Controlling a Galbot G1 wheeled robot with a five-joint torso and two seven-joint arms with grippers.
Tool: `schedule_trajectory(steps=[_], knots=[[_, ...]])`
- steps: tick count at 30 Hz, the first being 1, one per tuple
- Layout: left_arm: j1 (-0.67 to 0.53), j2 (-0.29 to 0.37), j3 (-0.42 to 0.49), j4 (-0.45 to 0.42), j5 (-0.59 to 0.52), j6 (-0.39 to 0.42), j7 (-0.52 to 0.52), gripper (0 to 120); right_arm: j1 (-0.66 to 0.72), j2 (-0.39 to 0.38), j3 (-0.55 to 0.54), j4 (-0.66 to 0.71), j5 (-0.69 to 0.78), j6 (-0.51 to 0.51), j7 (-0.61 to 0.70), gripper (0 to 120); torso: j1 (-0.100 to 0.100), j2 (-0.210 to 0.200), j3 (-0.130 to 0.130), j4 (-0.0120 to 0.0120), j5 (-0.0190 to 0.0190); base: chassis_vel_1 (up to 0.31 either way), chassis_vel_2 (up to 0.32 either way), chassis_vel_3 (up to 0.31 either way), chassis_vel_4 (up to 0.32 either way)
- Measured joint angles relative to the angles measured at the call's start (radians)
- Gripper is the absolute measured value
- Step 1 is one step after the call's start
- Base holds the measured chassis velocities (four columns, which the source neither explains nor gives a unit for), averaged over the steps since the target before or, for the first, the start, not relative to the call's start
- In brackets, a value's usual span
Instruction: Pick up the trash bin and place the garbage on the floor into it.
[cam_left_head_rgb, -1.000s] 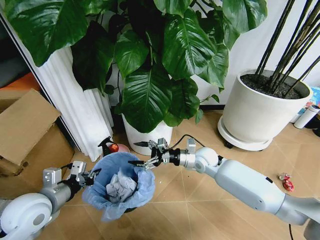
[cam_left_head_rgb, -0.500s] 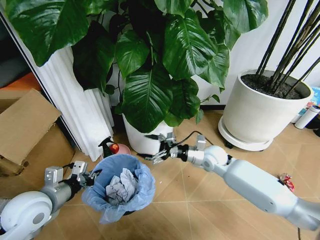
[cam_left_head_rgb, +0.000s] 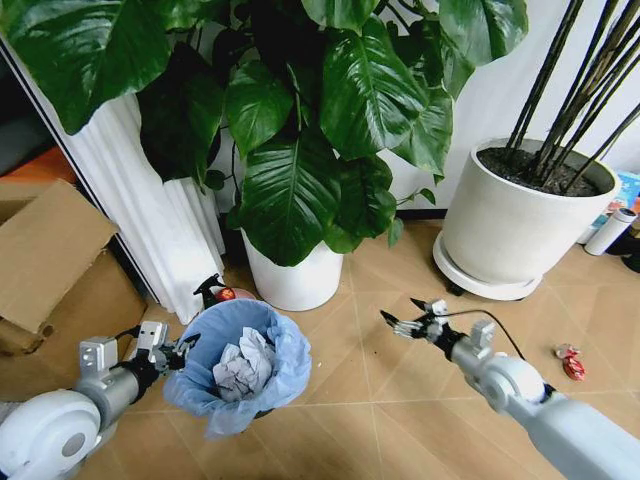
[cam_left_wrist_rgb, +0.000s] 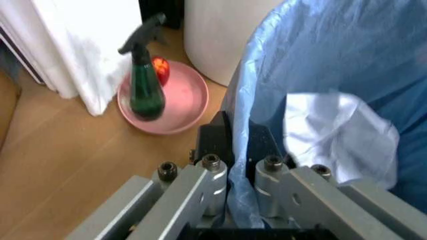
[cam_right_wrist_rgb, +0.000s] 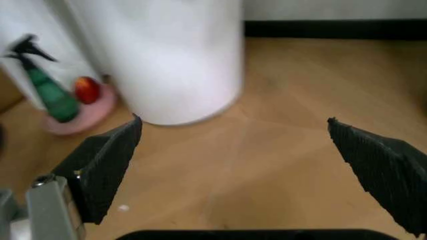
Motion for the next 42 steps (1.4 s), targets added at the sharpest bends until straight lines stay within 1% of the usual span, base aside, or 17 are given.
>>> schedule_trajectory(steps=[1,2,3,4,5,7,9,15,18,20,25,26,29,38,39,41,42], knots=[[0.0,0.0,0.0,0.0,0.0,0.0,0.0,0,0.0,0.0,0.0,0.0,0.0,0.0,0.0,100,0.0,0.0,0.0,0.0,0.0,0.0,0.0,0.0,0.0],[-0.001,0.0,-0.001,-0.001,0.0,0.0,0.0,0,-0.038,0.008,0.037,0.003,-0.024,0.0,0.012,100,0.0,0.0,0.0,0.0003,0.0005,0.0,0.0,0.0,0.0],[-0.001,0.001,-0.001,-0.001,0.0,0.0,0.0,0,-0.099,0.025,0.102,-0.002,-0.074,-0.001,0.03,100,0.0,0.0,0.0,-0.0005,0.0,0.0,0.0,0.0,0.0],[-0.001,0.001,-0.001,-0.001,0.0,0.0,0.0,0,-0.099,0.025,0.102,-0.002,-0.074,-0.001,0.03,100,0.0,0.0,0.0,-0.0005,0.0,0.0,0.0,0.0,0.0],[-0.001,0.001,-0.001,-0.001,0.0,0.0,0.001,0,-0.129,0.037,0.141,-0.011,-0.103,0.0,0.042,100,0.0,0.0,0.0,-0.0001,-0.0006,0.0,0.0,0.0,0.0],[-0.002,0.0,-0.002,-0.001,0.001,0.0,0.003,0,-0.187,0.061,0.211,-0.037,-0.145,0.002,0.073,100,0.0,0.0,0.0,-0.0003,0.0003,0.0,0.0,0.0,0.0],[-0.002,-0.001,-0.002,-0.001,0.002,-0.001,0.005,0,-0.221,0.075,0.257,-0.051,-0.167,0.002,0.101,100,0.0,0.0,0.0,-0.0004,-0.0001,0.0,0.0,0.0,0.0],[-0.002,-0.003,-0.005,-0.003,0.005,-0.002,0.008,0,-0.244,0.107,0.326,-0.072,-0.178,-0.042,0.201,100,0.0,0.0,0.0,-0.0001,-0.0003,0.0,0.0,0.0,0.0],[0.001,-0.003,-0.01,-0.004,0.005,-0.003,0.013,0,-0.235,0.142,0.358,-0.133,-0.171,-0.088,0.27,100,0.0,0.0,0.0,-0.0001,-0.0003,0.0,0.0,0.0,0.0],[0.001,-0.002,-0.012,-0.004,0.005,-0.003,0.014,0,-0.227,0.152,0.36,-0.155,-0.17,-0.095,0.28,100,0.0,0.0,0.0,-0.0002,-0.0004,0.0,0.0,0.0,0.0],[0.001,0.007,-0.014,0.0,0.003,-0.004,0.015,0,-0.149,0.196,0.333,-0.289,-0.168,-0.135,0.295,100,0.0,0.0,0.0,-0.0001,-0.0002,0.0,0.0,0.0,0.0],[0.001,0.007,-0.014,0.0,0.003,-0.004,0.015,0,-0.149,0.196,0.333,-0.289,-0.168,-0.135,0.295,100,0.0,0.0,0.0,-0.0001,-0.0002,0.0,0.0,0.0,0.0],[0.0,0.012,-0.016,0.007,0.001,-0.004,0.014,0,-0.093,0.206,0.295,-0.377,-0.174,-0.14,0.292,100,0.0,0.0,0.0,-0.0001,-0.0003,0.0,0.0,0.0,0.0],[0.001,0.023,-0.024,0.013,-0.014,-0.003,0.006,0,0.048,0.218,0.196,-0.539,-0.174,-0.155,0.301,99,0.0,0.0,0.0,-0.0002,-0.0003,0.0,0.0,0.0,0.0],[0.001,0.025,-0.025,0.013,-0.016,-0.003,0.005,0,0.068,0.221,0.186,-0.561,-0.174,-0.155,0.302,95,0.0,0.0,0.0,0.0,0.0002,0.0,0.0,0.0,0.0],[0.001,0.027,-0.027,0.015,-0.019,-0.001,0.004,0,0.099,0.223,0.165,-0.6,-0.173,-0.155,0.302,86,0.0,0.0,0.0,0.0001,-0.0006,0.0,0.0,0.0,0.0],[0.001,0.027,-0.027,0.015,-0.019,-0.001,0.004,0,0.099,0.223,0.165,-0.6,-0.173,-0.155,0.302,86,0.0,0.0,0.0,0.0001,-0.0006,0.0,0.0,0.0,0.0]])
